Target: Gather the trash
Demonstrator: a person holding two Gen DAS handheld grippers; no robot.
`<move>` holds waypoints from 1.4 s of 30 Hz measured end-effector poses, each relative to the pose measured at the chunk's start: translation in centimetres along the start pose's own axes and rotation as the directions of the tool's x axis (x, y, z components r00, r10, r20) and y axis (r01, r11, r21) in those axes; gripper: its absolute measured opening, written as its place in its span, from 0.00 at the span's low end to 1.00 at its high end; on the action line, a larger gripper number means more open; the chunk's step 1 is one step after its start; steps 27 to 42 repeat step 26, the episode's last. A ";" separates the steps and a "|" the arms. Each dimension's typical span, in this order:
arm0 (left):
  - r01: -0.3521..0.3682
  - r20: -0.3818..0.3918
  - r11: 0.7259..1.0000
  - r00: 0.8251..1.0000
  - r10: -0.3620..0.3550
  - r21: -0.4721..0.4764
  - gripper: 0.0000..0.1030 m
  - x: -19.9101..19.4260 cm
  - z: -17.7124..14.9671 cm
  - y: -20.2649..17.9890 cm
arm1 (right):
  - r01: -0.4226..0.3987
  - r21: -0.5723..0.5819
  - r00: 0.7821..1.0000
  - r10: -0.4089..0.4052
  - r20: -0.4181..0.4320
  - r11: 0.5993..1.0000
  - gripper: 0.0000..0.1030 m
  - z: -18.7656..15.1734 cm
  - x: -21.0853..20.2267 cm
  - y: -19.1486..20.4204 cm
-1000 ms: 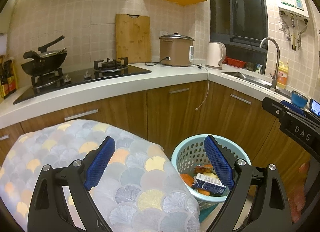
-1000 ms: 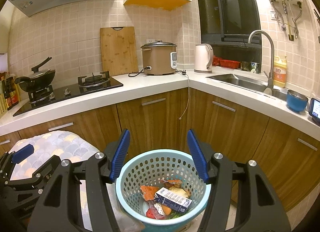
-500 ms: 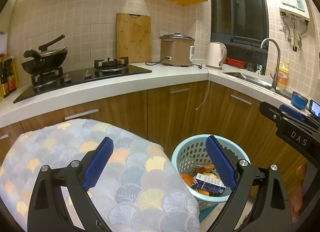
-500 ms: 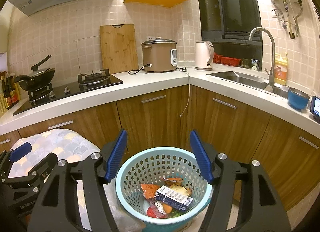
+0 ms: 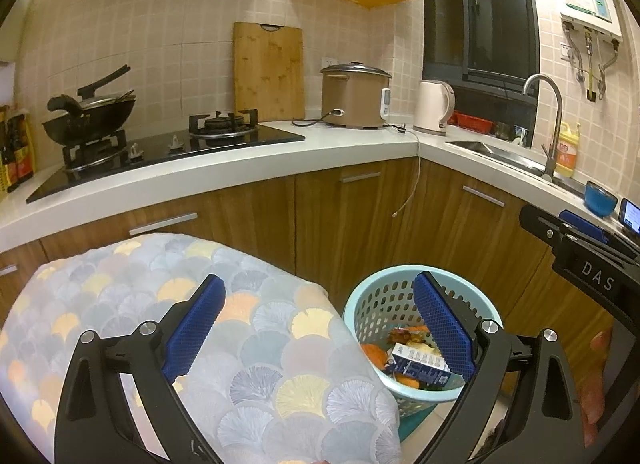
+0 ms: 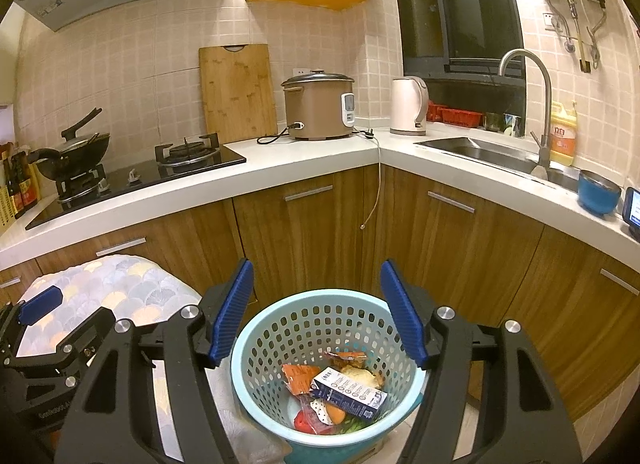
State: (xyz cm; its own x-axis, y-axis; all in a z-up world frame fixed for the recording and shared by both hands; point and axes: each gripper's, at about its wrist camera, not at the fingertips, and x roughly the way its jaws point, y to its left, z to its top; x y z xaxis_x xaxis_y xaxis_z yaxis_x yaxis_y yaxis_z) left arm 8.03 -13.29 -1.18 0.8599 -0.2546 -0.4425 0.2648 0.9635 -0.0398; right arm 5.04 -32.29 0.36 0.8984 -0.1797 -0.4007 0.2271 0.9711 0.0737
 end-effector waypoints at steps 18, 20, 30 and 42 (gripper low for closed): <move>-0.011 -0.011 1.000 1.000 0.011 0.000 0.92 0.2 0.1 0.4 | 0.023 -0.014 0.999 -0.023 -0.025 1.000 0.61 -0.5 0.7 0.2; -0.002 -0.029 1.000 1.000 0.001 -0.018 0.92 0.5 0.1 0.6 | 0.017 -0.009 0.999 -0.017 -0.030 1.000 0.61 -0.6 0.7 0.2; -0.031 -0.030 0.999 0.999 0.031 -0.004 0.92 0.4 -0.1 0.6 | 0.019 -0.009 0.999 -0.019 -0.032 1.000 0.61 -0.6 0.7 0.2; -0.031 -0.030 0.999 0.999 0.031 -0.004 0.92 0.4 -0.1 0.6 | 0.019 -0.009 0.999 -0.019 -0.032 1.000 0.61 -0.6 0.7 0.2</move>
